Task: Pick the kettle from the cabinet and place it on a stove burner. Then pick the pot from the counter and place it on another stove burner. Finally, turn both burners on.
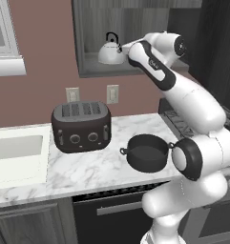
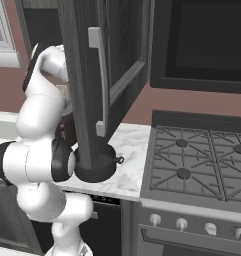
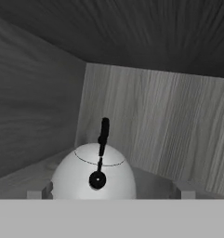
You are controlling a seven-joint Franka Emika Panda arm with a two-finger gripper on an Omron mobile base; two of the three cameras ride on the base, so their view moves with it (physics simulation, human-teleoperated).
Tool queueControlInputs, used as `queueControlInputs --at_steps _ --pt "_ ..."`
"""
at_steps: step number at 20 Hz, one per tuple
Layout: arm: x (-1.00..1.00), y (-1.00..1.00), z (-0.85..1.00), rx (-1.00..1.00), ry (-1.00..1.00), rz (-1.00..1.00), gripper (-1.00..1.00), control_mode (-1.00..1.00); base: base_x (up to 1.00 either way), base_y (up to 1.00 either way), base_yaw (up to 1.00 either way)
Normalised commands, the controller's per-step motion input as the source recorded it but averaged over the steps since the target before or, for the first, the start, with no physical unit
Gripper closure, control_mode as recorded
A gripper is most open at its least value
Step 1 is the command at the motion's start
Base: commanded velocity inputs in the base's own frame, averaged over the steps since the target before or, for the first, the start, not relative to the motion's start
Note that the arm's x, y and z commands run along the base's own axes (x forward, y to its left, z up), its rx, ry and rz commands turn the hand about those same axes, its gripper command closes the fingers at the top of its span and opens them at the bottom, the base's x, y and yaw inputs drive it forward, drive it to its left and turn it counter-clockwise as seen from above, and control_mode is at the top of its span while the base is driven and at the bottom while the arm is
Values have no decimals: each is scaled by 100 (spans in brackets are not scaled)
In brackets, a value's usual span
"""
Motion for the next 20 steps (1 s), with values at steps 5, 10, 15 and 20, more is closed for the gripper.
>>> queueControlInputs --at_steps 5,10,15,20 --pt "44 0 4 0 6 0 -100 -100 0 0 0" --pt "29 2 19 0 6 0 -100 -100 0 0 0" --pt "10 6 20 0 1 0 -100 -100 0 0 0" --pt "1 18 9 0 0 0 -100 -100 0 0 0"
